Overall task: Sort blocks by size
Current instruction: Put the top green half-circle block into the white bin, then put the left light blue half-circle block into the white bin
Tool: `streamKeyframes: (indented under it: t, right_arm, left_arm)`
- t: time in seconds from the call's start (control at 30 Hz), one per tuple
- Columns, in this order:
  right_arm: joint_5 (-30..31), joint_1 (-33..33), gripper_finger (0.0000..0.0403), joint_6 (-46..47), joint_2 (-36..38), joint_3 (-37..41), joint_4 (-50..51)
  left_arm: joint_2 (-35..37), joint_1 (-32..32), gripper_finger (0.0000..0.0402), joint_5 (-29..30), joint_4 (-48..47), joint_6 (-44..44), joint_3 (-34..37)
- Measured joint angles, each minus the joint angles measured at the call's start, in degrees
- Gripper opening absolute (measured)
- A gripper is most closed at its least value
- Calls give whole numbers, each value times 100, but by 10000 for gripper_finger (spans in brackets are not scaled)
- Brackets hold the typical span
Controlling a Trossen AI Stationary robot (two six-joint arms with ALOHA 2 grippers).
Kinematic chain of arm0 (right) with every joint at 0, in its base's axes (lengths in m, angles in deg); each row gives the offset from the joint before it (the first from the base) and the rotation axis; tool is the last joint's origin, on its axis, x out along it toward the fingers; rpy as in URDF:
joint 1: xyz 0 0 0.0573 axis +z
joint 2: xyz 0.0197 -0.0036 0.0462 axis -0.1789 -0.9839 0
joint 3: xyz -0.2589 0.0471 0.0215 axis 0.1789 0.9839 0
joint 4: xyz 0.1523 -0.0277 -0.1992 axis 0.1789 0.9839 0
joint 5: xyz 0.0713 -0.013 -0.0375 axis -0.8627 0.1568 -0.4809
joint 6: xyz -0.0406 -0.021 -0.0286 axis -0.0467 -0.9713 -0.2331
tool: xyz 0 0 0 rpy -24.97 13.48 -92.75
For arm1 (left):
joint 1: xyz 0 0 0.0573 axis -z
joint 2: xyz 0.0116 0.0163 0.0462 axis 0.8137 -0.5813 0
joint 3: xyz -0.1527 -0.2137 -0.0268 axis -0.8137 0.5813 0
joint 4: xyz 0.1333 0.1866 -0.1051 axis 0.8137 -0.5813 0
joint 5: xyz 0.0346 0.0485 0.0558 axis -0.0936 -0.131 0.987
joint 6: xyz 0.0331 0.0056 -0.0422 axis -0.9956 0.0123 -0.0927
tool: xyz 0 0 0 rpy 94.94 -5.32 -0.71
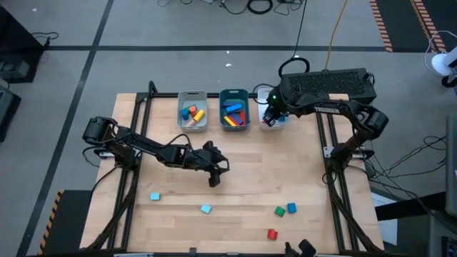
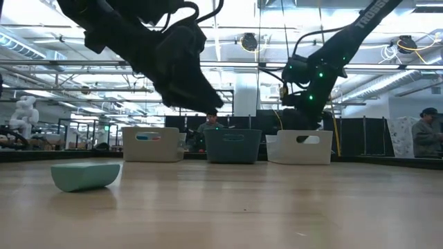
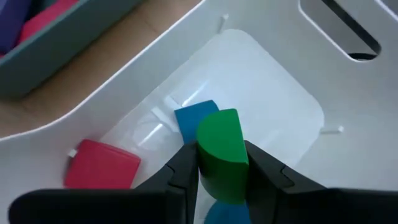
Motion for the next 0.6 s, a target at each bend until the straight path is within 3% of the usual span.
streamKeyframes:
  t: [0.6]
  right_arm:
    - [55, 5, 154, -123, -79, 0, -36]
  left_arm:
    - [0, 0, 219, 0, -229, 50, 0]
